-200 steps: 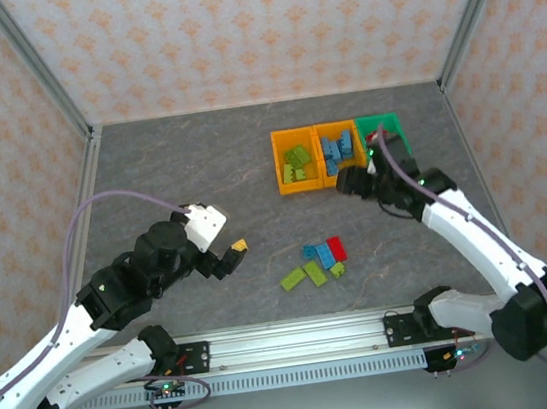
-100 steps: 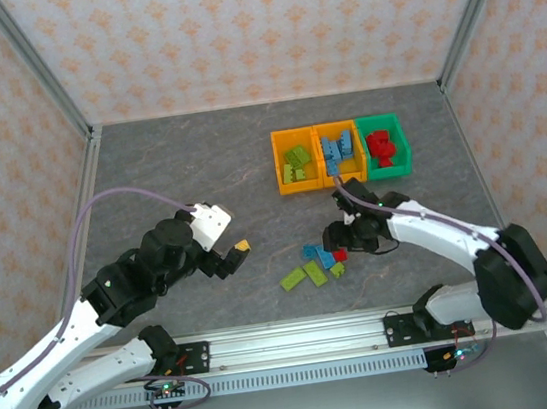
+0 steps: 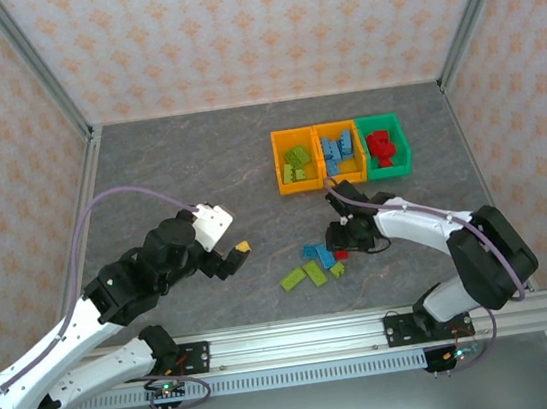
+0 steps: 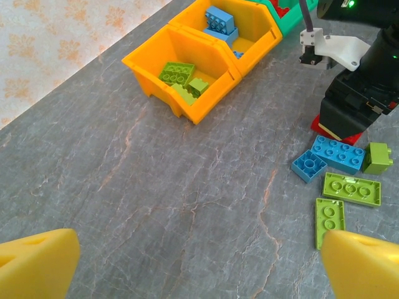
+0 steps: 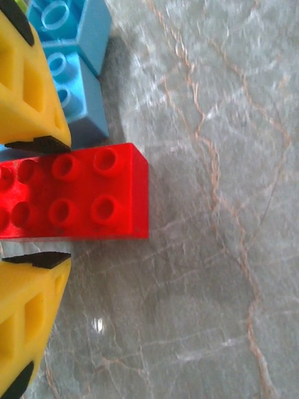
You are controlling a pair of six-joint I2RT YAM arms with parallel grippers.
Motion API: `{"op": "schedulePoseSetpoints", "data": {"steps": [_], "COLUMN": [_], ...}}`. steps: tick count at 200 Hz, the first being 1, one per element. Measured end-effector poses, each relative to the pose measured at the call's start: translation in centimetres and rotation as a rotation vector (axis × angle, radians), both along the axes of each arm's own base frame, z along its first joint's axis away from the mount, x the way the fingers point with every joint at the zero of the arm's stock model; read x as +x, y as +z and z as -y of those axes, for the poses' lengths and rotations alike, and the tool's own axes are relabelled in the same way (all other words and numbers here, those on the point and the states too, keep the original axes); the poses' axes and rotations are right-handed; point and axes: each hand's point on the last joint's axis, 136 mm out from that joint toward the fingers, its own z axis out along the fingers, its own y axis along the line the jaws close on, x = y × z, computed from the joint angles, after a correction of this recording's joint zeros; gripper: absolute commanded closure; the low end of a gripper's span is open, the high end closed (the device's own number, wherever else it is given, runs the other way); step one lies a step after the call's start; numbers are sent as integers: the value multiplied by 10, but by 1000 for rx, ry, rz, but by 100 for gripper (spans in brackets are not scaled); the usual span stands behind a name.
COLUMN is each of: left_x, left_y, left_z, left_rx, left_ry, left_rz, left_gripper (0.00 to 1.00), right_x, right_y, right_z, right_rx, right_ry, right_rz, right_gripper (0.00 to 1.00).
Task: Sort the legos into containers by color
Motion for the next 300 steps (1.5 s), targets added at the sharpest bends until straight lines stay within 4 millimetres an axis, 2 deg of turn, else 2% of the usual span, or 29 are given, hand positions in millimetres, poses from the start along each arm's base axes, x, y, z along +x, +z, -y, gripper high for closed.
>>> {"op": "schedulePoseSetpoints", "data": {"steps": [13,28,56,73,90,117,136,156,189,204,216,229,243,264,269,285,300], "left_x": [0,0,0,0,0,-5,-13,-21,-24,-23,-21,-18,-13,-5,-3,2,7], "left_y": [0,0,0,0,0,-2,-4,-7,-9,-9,-9,-8,-6,-2,-2,-2,-4], "left_z": [0,0,0,0,0,4,13,20,21,19,16,13,11,10,10,12,13], "left_rx": [0,1,1,1,1,2,-9,-12,-9,-4,3,10,10,2,1,-6,-24], "left_ry": [0,0,0,0,-1,-40,-110,-169,-188,-178,-158,-130,-89,-31,-19,23,62], "left_rz": [0,-1,-1,-1,0,-13,-35,-58,-68,-66,-66,-67,-72,-85,-91,-116,-144], "left_gripper": [0,0,0,0,0,0,0,0,0,0,0,0,0,0,0,0,0], "right_x": [-3,-1,-2,-2,0,2,8,30,82,114,142,176,211,246,252,266,269], "right_y": [-7,-5,-6,-9,-8,-1,22,64,127,146,154,155,146,123,118,104,98], "right_z": [5,2,4,10,12,18,27,45,107,131,146,158,169,175,175,173,172], "right_rx": [-21,-5,-17,-53,-68,-69,-38,19,22,-8,-28,-52,-75,-92,-94,-95,-97], "right_ry": [-11,-15,-21,-38,-39,-71,-121,-233,-471,-538,-571,-590,-600,-600,-597,-585,-574], "right_rz": [-16,-7,-8,-10,-1,46,138,291,477,515,522,514,493,444,433,394,366], "right_gripper": [39,39,51,65,73,79,79,79,78,79,80,80,79,77,75,53,47]}}
